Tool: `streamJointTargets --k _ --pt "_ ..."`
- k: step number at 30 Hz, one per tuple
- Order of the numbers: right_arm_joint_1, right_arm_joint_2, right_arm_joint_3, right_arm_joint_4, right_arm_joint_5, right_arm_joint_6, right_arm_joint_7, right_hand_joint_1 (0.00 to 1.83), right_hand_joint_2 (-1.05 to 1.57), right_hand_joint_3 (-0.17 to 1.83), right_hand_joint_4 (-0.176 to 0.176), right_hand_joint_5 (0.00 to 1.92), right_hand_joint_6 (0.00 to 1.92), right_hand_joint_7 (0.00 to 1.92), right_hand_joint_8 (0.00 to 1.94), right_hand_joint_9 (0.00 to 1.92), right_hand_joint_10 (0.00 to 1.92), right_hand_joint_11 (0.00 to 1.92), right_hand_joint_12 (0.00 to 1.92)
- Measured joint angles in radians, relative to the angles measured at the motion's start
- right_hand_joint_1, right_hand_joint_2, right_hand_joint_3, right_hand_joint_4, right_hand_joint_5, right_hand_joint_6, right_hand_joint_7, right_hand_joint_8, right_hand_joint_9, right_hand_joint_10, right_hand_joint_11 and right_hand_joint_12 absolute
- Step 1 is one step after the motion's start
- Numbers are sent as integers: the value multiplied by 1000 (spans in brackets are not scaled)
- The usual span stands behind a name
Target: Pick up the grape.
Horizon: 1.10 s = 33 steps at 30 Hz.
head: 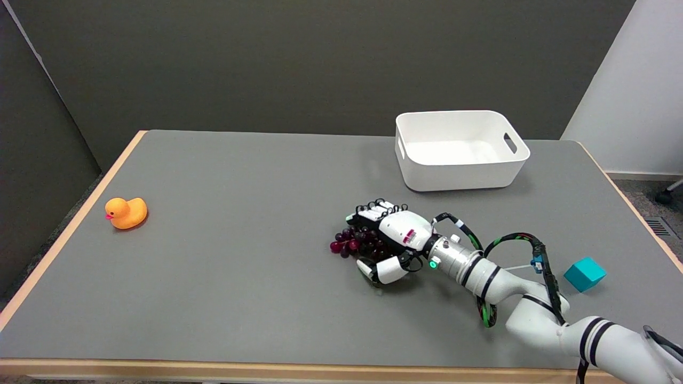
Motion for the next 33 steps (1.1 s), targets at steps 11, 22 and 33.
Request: streamJointTargets --k 11,22,33 --pt "-4 -22 4 -50 2 103 -55 988 845 916 -48 759 1658 501 1941 805 1921 618 1921" --pt "-7 -61 28 -117 0 239 -108 919 708 767 -16 694 1921 789 1941 1194 1921 1135 1921" --pt "20 -79 89 -97 -1 349 -142 912 708 769 -11 688 1921 823 1941 1253 1921 1163 1921"
